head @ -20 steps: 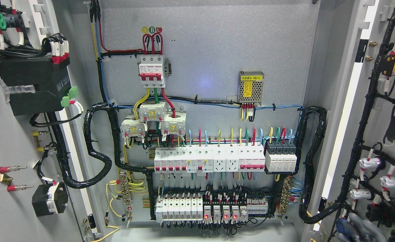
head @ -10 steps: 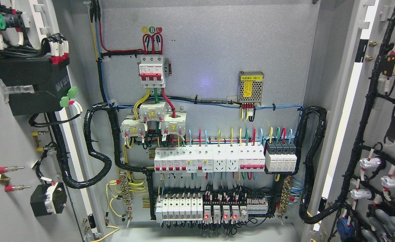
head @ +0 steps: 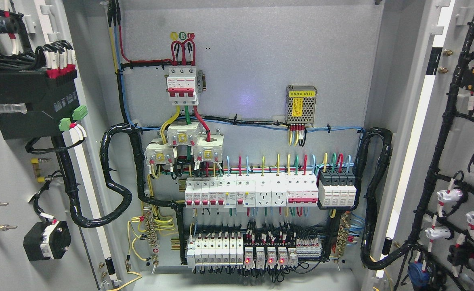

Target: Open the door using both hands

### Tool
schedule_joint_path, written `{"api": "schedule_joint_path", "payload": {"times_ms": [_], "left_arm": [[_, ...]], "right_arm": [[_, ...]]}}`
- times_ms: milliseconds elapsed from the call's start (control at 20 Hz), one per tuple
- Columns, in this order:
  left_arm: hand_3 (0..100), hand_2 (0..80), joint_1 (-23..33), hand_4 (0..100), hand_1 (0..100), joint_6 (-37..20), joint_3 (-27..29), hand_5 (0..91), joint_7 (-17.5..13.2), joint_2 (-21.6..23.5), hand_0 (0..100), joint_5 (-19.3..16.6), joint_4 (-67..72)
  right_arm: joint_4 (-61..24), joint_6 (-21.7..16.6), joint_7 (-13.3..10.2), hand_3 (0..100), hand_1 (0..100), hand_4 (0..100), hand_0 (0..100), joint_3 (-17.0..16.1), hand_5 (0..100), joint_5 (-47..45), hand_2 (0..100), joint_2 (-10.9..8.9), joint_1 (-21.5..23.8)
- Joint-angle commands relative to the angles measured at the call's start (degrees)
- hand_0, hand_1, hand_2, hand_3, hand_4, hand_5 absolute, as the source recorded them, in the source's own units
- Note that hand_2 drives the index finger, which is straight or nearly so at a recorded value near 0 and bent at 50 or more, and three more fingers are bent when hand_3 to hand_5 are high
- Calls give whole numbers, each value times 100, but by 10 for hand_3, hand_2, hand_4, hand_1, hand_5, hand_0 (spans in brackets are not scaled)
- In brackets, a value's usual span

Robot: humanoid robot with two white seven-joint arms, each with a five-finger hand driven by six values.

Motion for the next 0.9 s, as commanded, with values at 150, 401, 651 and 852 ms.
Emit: {"api": "schedule_joint_path", "payload": {"times_ms": [150, 401, 651, 852], "left_arm": [[0, 0, 241, 0, 0, -2, 776, 0, 0, 372, 0, 461, 32], [0, 0, 390, 0, 0, -2, 1022, 0, 0, 390, 0, 548, 67], [0, 0, 443, 0, 0, 59, 1338, 0, 0, 478, 0, 908, 234], [0, 0, 434, 0, 0, 68, 1461, 0, 0, 557, 0, 1164, 533]], "right_arm": [[70, -2, 2, 0, 0, 0, 191, -460, 0, -26, 0, -41, 186], [61, -2, 2, 0, 0, 0, 191, -530, 0, -219, 0, -41, 274], [61, -2, 2, 0, 0, 0, 191, -557, 0, -255, 0, -32, 327], [70, -2, 2, 0, 0, 0, 191, -609, 0, -263, 0, -24, 327]]}}
